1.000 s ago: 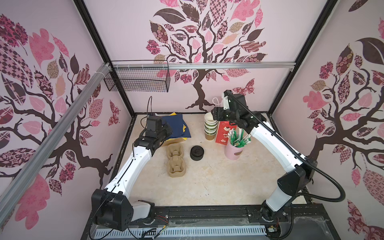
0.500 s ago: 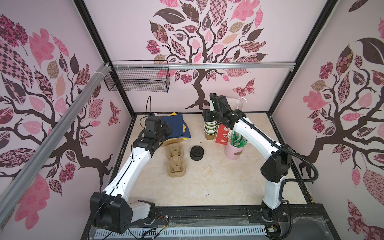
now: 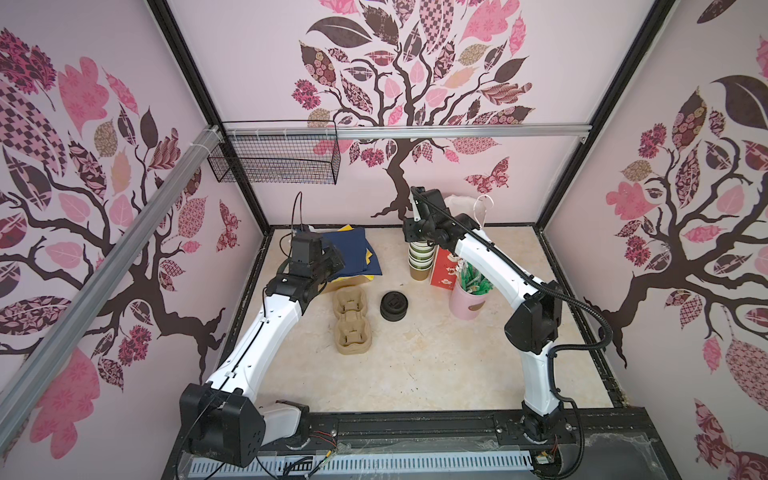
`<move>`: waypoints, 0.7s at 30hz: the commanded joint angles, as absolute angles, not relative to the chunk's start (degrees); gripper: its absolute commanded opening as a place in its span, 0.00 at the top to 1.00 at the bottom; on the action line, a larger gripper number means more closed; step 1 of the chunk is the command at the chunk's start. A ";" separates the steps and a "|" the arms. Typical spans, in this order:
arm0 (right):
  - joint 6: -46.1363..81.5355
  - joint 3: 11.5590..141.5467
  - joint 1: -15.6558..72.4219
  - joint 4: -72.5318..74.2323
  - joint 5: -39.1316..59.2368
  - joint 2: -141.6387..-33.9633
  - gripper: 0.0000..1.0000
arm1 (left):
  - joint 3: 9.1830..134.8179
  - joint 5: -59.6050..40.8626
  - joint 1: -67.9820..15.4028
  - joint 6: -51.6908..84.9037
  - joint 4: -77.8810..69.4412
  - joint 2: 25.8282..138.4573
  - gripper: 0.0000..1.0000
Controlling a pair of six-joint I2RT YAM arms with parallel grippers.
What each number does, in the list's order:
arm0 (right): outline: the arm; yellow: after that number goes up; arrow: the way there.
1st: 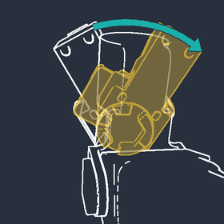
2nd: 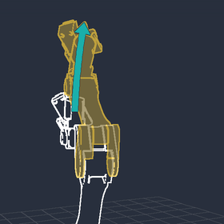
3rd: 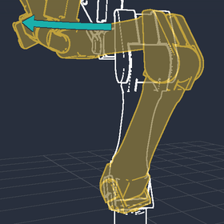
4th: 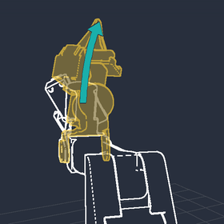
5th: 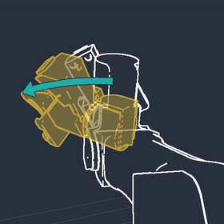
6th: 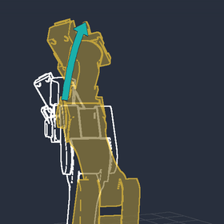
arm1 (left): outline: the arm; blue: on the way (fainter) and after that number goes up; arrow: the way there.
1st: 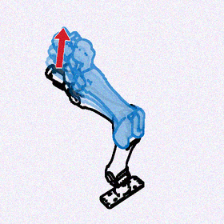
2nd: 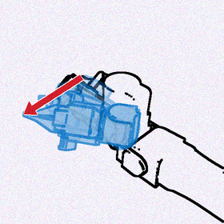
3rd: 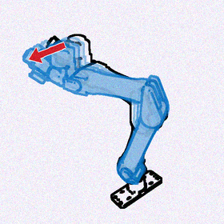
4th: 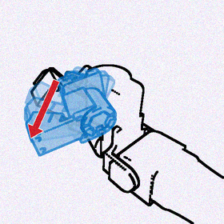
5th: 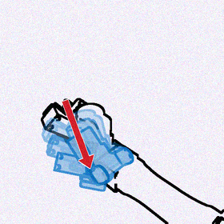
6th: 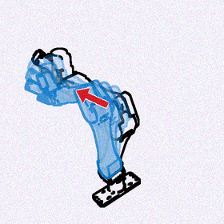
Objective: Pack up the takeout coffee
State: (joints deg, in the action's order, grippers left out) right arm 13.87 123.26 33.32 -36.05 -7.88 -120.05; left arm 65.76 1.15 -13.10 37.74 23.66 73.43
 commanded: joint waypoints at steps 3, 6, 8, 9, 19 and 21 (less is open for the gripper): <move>13.10 126.89 33.98 -39.61 -9.67 -123.84 0.52 | 64.44 0.79 -12.92 37.53 23.54 73.10 0.70; 13.06 128.13 34.10 -40.75 -9.72 -125.04 0.55 | 64.67 0.67 -12.93 37.53 23.55 73.21 0.70; 13.02 128.58 34.36 -41.11 -10.06 -125.53 0.56 | 64.91 0.68 -12.94 37.53 23.73 73.30 0.70; 12.97 128.74 34.37 -41.13 -10.32 -125.72 0.57 | 64.97 0.62 -12.92 37.55 23.84 73.30 0.70; 13.27 129.73 34.54 -41.74 -12.26 -126.78 0.69 | 65.28 0.61 -12.92 37.35 24.37 73.20 0.70; 13.27 129.75 34.54 -41.75 -12.50 -126.88 0.72 | 65.22 0.61 -12.92 37.36 24.37 73.09 0.70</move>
State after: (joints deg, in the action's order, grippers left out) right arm 13.21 127.20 34.28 -40.16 -10.92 -124.51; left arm 65.76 0.89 -13.10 37.74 23.99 73.43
